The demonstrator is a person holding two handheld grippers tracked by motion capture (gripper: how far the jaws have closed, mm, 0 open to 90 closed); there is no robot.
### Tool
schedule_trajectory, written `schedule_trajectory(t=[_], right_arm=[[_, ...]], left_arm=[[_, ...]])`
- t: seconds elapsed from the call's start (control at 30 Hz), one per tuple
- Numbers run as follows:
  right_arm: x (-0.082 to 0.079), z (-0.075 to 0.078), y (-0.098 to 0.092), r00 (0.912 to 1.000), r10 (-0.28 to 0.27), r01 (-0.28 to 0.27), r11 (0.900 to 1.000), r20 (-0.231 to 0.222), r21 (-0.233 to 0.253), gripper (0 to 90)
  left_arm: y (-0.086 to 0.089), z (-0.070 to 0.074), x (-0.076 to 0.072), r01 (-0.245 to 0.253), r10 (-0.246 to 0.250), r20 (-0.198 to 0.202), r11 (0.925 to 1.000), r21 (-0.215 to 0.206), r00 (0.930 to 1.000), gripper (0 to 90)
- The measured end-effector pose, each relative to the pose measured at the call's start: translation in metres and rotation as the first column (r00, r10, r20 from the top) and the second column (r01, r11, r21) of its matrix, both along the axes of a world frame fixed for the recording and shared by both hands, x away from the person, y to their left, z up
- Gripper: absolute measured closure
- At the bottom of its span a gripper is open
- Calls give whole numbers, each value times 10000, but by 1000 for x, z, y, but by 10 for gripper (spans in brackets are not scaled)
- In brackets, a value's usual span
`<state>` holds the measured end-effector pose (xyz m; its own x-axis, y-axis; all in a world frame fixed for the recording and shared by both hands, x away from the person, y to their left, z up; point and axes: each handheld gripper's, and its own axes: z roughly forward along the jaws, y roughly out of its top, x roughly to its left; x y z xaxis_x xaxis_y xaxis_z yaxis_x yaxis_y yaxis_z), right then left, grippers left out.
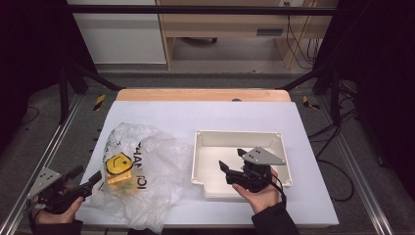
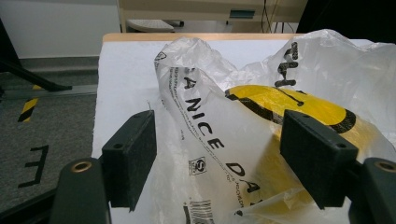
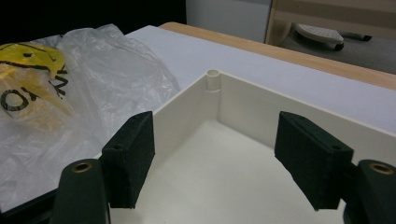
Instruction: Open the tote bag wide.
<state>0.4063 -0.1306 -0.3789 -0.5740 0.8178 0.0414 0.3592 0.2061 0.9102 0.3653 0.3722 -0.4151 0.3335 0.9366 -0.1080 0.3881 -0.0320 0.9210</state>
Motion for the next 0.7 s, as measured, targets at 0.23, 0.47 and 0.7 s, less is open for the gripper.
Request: schedule_trajectory(t=[0.23, 0.47, 0.7], right_arm=[[0, 3, 20, 9991, 415, -416, 9991, 65, 20, 303], [0, 6, 50, 9934, 1151, -1151, 9933, 7, 44, 338], [0, 5, 85, 9836, 1801, -1802, 9835, -55, -139, 366]], left_arm=[[2, -2, 0, -130, 130, -36, 9999, 71, 9999, 284], [5, -2, -2, -232, 232, 37, 9997, 18, 9997, 293], [4, -1, -3, -206, 206, 67, 9998, 10, 9998, 301]])
